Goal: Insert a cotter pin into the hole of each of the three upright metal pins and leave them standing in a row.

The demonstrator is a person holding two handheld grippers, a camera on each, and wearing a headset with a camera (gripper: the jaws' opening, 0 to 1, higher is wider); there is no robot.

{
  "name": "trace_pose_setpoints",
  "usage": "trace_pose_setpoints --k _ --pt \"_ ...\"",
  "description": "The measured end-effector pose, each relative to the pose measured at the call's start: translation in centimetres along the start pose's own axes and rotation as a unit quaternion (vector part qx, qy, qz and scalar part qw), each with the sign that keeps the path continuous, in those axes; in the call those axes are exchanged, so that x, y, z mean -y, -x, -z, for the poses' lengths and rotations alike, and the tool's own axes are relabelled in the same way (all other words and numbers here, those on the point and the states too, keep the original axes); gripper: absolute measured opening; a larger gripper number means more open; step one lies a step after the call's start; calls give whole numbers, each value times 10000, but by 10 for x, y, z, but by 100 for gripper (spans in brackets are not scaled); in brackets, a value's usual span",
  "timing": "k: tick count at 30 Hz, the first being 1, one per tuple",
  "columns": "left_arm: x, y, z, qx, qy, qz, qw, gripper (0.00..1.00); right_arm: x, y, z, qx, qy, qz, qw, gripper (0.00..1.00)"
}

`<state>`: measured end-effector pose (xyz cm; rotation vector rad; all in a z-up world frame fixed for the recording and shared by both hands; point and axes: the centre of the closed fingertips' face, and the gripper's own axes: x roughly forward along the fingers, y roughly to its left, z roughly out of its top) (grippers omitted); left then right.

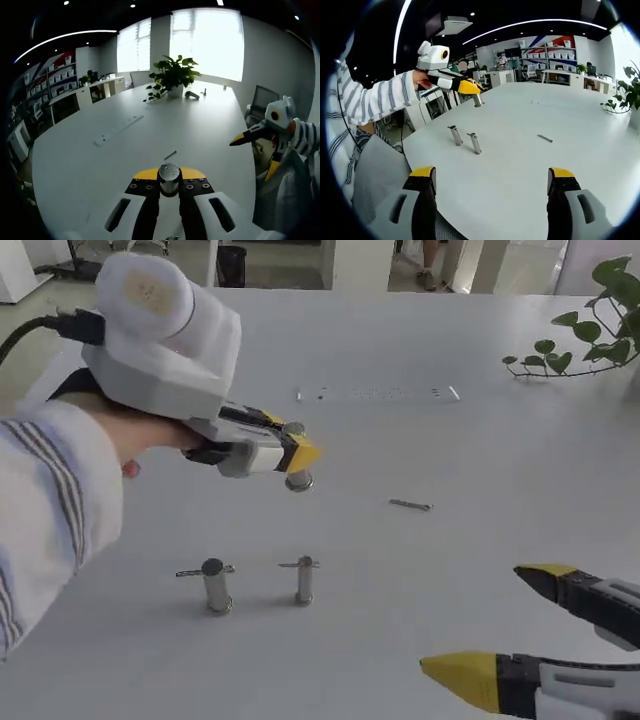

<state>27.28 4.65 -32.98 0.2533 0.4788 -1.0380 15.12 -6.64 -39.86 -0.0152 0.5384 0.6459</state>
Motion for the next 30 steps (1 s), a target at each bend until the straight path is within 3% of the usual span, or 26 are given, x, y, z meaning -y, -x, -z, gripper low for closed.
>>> trace_pose_setpoints --k 2,6,7,10,16,22,25,28,30 --pt "7 9 0 1 -15 73 10000 9 0 -1 1 -34 47 -23 10000 91" --pt "25 23 12 -89 35 261 9996 9 -2 -2 1 -98 160 -73 9998 91" --pt "32 26 16 -105 34 246 9996 9 -3 -2 1 -88 167 -81 9998 92" --pt "39 32 23 -142 -4 215 9997 9 -5 -2 0 -59 154 -112 9998 92" --pt "69 47 49 -353 39 314 9989 9 -10 0 3 -74 259 -105 9996 91" --pt "86 47 73 -515 141 312 9981 9 -18 1 7 -115 459 -179 9987 95" --pt "97 42 82 -564 454 254 9970 9 -18 1 9 -133 443 -192 9987 95" --pt "101 39 91 -699 275 148 9971 9 -17 2 14 -213 397 -184 9988 94" --pt "96 33 98 -768 150 105 9969 10 -16 2 16 -238 363 -180 9989 94"
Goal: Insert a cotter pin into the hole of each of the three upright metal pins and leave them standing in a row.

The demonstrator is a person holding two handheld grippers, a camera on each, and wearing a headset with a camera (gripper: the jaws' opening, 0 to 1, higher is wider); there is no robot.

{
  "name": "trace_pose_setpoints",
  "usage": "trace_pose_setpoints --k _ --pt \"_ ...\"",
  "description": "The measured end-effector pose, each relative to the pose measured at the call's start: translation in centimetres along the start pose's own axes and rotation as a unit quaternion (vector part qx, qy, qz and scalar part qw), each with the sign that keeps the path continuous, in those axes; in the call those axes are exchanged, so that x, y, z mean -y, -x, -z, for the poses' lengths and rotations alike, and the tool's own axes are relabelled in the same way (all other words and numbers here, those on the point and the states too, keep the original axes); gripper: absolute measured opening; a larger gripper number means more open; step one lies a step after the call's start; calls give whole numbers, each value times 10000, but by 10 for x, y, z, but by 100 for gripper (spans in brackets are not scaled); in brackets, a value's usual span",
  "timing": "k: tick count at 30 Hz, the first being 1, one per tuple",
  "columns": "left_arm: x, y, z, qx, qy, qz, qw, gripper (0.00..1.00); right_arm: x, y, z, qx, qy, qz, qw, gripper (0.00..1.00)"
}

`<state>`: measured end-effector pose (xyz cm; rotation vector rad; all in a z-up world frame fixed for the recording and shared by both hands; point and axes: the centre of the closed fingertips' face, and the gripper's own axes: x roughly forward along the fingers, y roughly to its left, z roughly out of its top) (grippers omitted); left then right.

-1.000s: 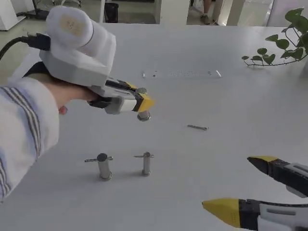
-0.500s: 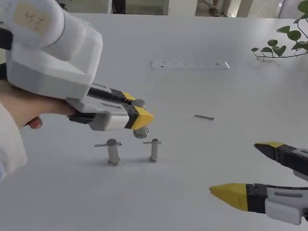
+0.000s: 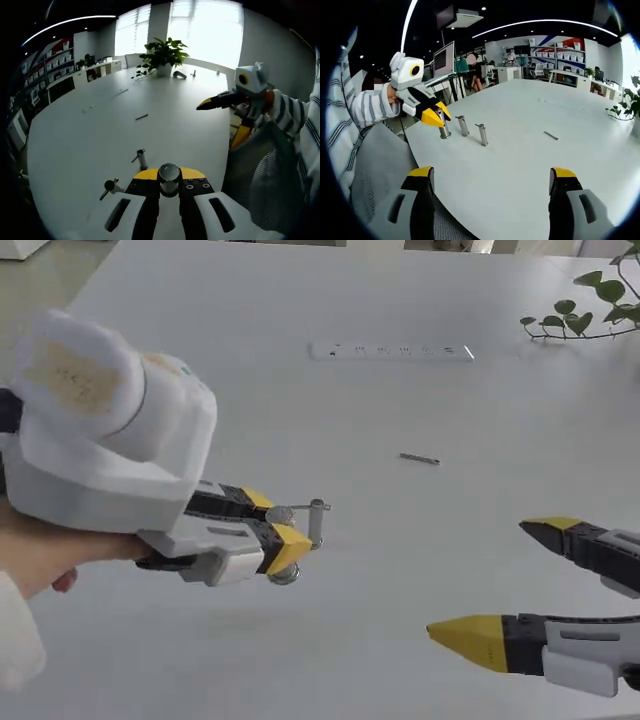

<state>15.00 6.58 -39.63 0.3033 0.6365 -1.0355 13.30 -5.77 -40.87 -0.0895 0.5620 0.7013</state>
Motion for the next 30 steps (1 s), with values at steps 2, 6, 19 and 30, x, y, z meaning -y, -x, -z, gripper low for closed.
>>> trace_pose_setpoints --k 2,6,19,30 --pt "1 -6 7 -79 42 19 10000 10 0 0 1 2 -24 -4 10000 94" --pt "2 -12 15 -27 295 -7 9996 10 -2 -3 -1 38 86 10 10000 94" --pt "-6 -27 17 125 720 -382 9966 10 -11 -11 -2 -46 184 -161 9997 94" --pt "-8 -40 32 -78 556 -571 9968 10 -14 -12 -2 -59 166 -239 9996 94"
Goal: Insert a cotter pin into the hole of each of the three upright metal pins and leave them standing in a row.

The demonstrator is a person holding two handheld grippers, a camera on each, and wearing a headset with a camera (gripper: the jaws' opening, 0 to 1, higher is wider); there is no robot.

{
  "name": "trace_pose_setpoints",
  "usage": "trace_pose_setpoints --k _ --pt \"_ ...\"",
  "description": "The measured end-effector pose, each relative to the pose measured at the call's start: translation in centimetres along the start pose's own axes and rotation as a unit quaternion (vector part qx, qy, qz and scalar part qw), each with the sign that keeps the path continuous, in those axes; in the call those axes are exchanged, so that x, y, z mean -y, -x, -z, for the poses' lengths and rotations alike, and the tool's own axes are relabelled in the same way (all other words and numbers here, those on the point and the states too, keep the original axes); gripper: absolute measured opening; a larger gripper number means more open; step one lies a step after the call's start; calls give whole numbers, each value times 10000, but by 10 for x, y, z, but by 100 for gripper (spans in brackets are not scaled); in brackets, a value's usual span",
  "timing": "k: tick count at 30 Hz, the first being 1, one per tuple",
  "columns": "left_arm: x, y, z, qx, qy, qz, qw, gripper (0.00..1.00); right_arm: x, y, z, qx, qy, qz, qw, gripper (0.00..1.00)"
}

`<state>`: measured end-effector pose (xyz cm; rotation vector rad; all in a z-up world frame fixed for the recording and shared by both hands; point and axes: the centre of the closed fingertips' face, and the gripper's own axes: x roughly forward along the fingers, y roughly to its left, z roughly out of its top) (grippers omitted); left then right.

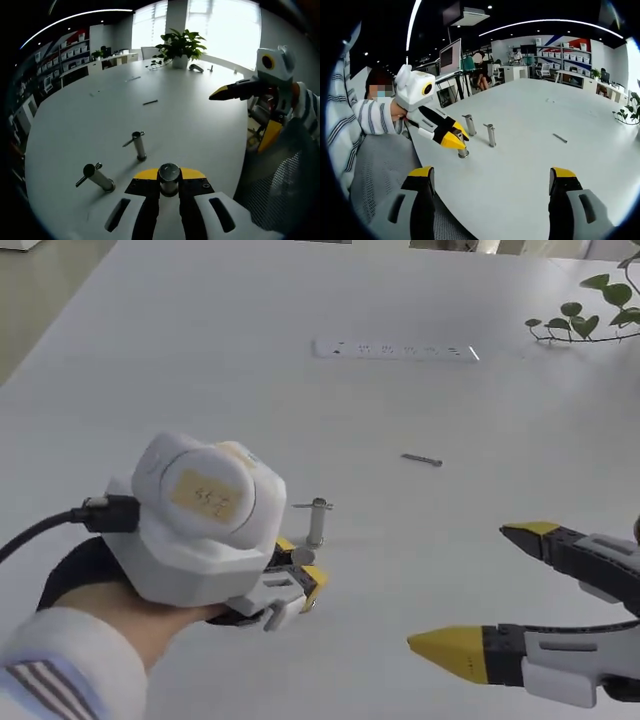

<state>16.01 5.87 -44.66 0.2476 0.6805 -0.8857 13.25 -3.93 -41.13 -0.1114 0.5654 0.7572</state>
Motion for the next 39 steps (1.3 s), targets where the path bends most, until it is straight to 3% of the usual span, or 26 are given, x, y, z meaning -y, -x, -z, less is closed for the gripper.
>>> trace_pose_setpoints --k 7,19,26,35,39 --pt "-3 -5 3 -35 -97 -90 9999 10 -1 0 2 -38 -26 0 10000 94" --pt "0 -8 6 52 -424 39 9991 10 -5 -1 5 -81 -66 -44 9999 94" --pt "-5 -8 11 56 -422 46 9991 10 -3 -2 8 -91 -100 -37 9999 94" --pt "-6 -6 11 146 -473 122 9987 10 -4 -5 9 -108 -122 -43 9999 93" --pt "-3 -5 12 270 -586 319 9974 10 -5 -5 9 -133 -124 -63 9998 93"
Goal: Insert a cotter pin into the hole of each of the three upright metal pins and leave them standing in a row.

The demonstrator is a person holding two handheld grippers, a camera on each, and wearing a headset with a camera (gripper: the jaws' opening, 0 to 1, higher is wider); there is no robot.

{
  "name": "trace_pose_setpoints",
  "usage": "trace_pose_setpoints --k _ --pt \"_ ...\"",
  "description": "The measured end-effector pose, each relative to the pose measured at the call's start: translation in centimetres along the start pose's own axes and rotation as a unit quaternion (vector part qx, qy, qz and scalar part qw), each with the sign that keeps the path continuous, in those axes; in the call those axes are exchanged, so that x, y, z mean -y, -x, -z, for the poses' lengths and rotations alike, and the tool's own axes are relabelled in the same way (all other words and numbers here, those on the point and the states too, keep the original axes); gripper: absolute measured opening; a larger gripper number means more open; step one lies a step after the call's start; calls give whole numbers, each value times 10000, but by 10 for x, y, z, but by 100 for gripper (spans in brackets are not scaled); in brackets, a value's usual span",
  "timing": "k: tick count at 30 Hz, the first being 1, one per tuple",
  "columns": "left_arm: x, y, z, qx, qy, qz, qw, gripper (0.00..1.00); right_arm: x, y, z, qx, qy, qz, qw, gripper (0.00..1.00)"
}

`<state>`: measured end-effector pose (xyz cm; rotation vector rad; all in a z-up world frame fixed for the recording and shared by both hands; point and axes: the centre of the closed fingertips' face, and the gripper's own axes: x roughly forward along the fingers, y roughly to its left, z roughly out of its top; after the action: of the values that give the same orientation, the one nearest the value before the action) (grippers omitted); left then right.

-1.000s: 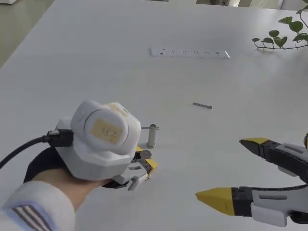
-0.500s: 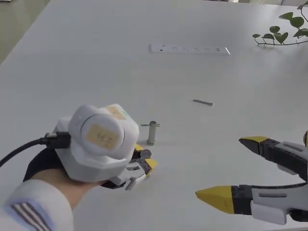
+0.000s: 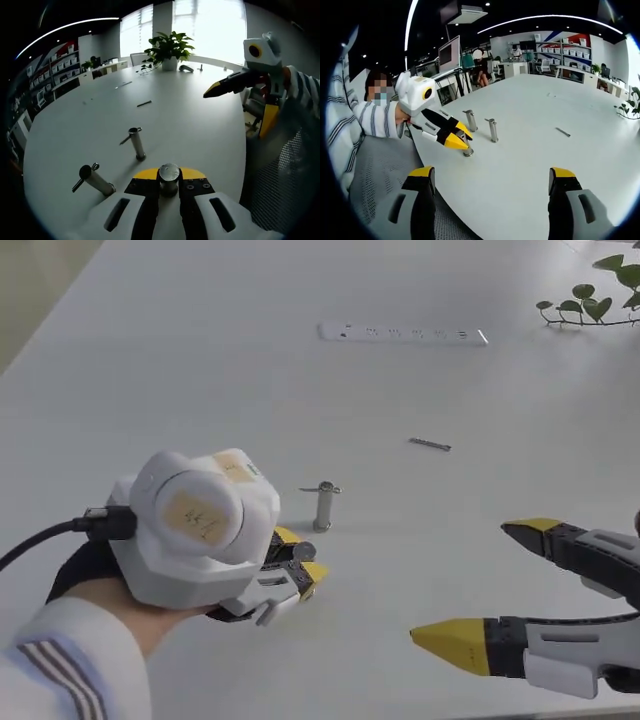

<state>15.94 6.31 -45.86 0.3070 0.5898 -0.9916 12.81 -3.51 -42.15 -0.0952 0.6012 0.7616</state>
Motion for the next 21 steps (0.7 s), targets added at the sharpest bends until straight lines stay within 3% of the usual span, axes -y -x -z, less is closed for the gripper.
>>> trace_pose_setpoints --k 7,10,13,15,17,21 --pt "3 7 -2 139 -443 264 9986 10 1 0 1 -14 -19 18 10000 93" --pt "6 15 -8 383 -249 501 9977 14 0 1 0 -8 -20 15 10000 93" --pt "7 26 -10 549 -245 650 9961 25 1 2 1 -25 -5 23 10000 93" --pt "8 39 -18 871 -275 751 9930 33 2 2 2 -56 2 37 10000 93" --pt "11 51 -19 936 -229 914 9911 43 2 3 3 -75 0 38 10000 93" --pt "8 66 -17 899 -76 932 9916 69 4 4 4 -95 2 70 9999 93"
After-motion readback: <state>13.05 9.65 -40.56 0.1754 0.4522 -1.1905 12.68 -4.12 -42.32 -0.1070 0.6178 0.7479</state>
